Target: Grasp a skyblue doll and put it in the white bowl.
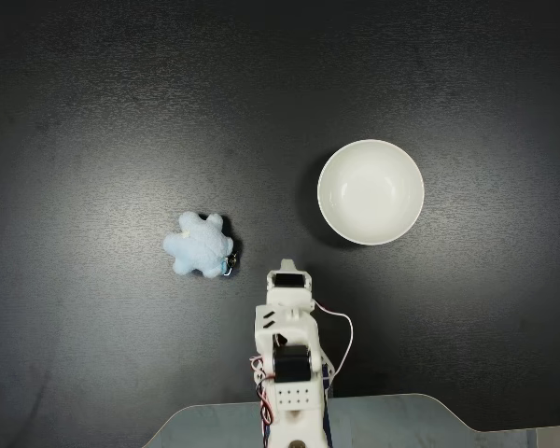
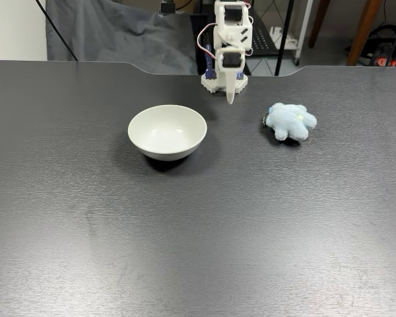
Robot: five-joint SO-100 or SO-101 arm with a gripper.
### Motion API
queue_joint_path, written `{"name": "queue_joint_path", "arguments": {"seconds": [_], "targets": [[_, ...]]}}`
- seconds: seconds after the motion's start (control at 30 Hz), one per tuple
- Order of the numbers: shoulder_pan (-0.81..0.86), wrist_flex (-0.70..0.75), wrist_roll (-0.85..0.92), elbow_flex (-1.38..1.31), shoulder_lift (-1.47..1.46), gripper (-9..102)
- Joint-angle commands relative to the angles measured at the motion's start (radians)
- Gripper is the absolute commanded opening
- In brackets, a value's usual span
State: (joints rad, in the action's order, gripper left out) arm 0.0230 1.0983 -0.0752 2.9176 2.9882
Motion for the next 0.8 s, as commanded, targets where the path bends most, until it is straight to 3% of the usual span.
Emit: {"name": "queue_joint_path", "arguments": {"seconds": [0.0,0.2,0.37,0.47,0.67,0.77], "targets": [[-0.017,-0.146,-0.006,-0.141,-0.316,0],[-0.021,-0.16,-0.003,-0.262,-0.448,0],[-0.101,-0.11,-0.003,-0.551,-0.445,0],[-0.204,0.081,0.021,-0.798,-0.454,0],[-0.433,0.655,0.213,-1.204,-0.463,0],[-0.46,0.676,0.272,-1.256,-0.463,0]]}}
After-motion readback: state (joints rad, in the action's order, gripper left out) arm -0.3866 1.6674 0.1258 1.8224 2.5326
